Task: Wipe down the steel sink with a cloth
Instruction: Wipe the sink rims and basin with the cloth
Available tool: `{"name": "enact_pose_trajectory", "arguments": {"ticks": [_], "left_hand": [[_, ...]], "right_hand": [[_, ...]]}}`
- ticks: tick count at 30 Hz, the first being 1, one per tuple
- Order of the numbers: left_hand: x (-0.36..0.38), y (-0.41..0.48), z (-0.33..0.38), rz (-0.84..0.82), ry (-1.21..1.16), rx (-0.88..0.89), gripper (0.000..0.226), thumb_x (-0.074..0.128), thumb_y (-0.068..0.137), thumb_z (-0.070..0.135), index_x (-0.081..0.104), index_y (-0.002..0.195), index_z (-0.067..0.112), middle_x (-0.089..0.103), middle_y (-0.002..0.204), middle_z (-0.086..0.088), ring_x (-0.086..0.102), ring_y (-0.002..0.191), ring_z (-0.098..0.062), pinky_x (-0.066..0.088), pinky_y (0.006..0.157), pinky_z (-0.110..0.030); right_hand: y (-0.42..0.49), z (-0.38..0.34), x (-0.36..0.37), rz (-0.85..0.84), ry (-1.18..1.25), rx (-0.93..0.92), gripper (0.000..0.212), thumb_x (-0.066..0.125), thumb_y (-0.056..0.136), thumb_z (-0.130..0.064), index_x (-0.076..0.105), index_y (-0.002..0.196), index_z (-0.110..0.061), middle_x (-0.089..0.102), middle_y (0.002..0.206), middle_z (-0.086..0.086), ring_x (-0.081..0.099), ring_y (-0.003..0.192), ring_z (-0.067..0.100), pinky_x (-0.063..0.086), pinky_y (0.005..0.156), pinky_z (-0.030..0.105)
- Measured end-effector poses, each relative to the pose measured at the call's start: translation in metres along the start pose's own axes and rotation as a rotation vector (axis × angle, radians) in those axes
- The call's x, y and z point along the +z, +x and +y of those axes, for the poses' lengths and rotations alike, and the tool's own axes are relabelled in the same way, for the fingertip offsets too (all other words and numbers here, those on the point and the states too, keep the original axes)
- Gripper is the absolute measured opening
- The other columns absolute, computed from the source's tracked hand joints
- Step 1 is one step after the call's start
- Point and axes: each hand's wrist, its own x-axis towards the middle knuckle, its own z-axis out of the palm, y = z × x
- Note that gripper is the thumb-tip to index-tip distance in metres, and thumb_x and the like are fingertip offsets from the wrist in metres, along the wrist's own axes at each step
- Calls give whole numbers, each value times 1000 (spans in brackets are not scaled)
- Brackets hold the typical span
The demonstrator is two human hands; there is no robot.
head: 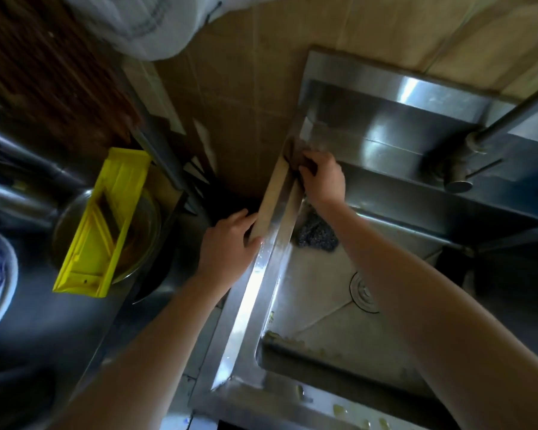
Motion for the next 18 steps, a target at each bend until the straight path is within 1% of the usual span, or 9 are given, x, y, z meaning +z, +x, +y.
{"name": "enact_pose_trajectory", "arguments": {"ticks": [2, 4, 6, 9, 11, 13, 15, 17, 18], "left_hand": [[0, -12, 0, 7, -8, -6, 44, 64, 85, 28, 59, 127, 16, 54, 135, -5, 56, 116, -27, 47, 95, -45], [1, -22, 0, -6, -7, -15, 45, 62, 85, 28, 58, 128, 15, 53, 137, -4, 55, 118, -25, 47, 95, -44], [3, -32, -3, 18, -23, -7, 43, 61, 86, 26, 59, 128, 14, 55, 135, -5, 56, 118, -24, 47, 94, -42], [1, -48, -9, 58, -14, -24, 41, 63, 86, 25, 61, 124, 12, 57, 132, -6, 57, 115, -25, 48, 93, -41], [0, -61, -14, 75, -9, -28, 40, 66, 85, 25, 62, 123, 11, 59, 130, -6, 58, 114, -24, 47, 94, -36], [-1, -77, -19, 89, -10, -12, 39, 68, 83, 24, 64, 119, 11, 61, 127, -6, 60, 111, -23, 45, 91, -31], [-3, -91, -23, 81, -12, -9, 38, 69, 82, 25, 65, 118, 11, 63, 125, -5, 62, 109, -22, 46, 89, -30], [-4, -104, -25, 71, -22, 6, 36, 67, 84, 27, 66, 116, 14, 65, 121, -4, 63, 105, -19, 47, 86, -29], [-5, -110, -25, 71, -33, 20, 32, 66, 85, 28, 67, 114, 15, 66, 117, -2, 65, 101, -18, 48, 82, -26]], "right_hand": [[-24, -1, 3, -13, 13, -16, 38, 59, 89, -14, 60, 127, -19, 58, 128, 5, 59, 111, 24, 40, 84, 21], [-51, -2, 4, -33, 44, -42, 37, 59, 89, -13, 61, 126, -18, 58, 128, 5, 58, 113, 25, 42, 89, 24], [-77, -3, 4, -67, 61, -77, 35, 60, 89, -14, 63, 123, -16, 58, 130, 5, 57, 115, 25, 44, 93, 27], [-110, -5, 5, -97, 68, -113, 32, 61, 88, -14, 66, 120, -16, 58, 130, 4, 57, 116, 24, 45, 90, 26], [-126, -8, 5, -102, 76, -115, 33, 62, 88, -13, 65, 121, -15, 59, 130, 4, 57, 115, 25, 46, 89, 28], [-140, -10, 5, -109, 87, -115, 34, 62, 88, -12, 65, 121, -14, 59, 129, 5, 58, 114, 26, 48, 91, 31], [-152, -13, 6, -113, 94, -109, 34, 62, 87, -11, 65, 121, -14, 59, 128, 5, 58, 113, 26, 48, 90, 32], [-164, -16, 6, -123, 83, -101, 34, 63, 86, -11, 66, 120, -15, 60, 127, 5, 59, 111, 26, 47, 88, 29], [-170, -17, 7, -133, 73, -97, 34, 63, 86, -12, 66, 120, -15, 60, 126, 5, 59, 110, 27, 47, 86, 28]]}}
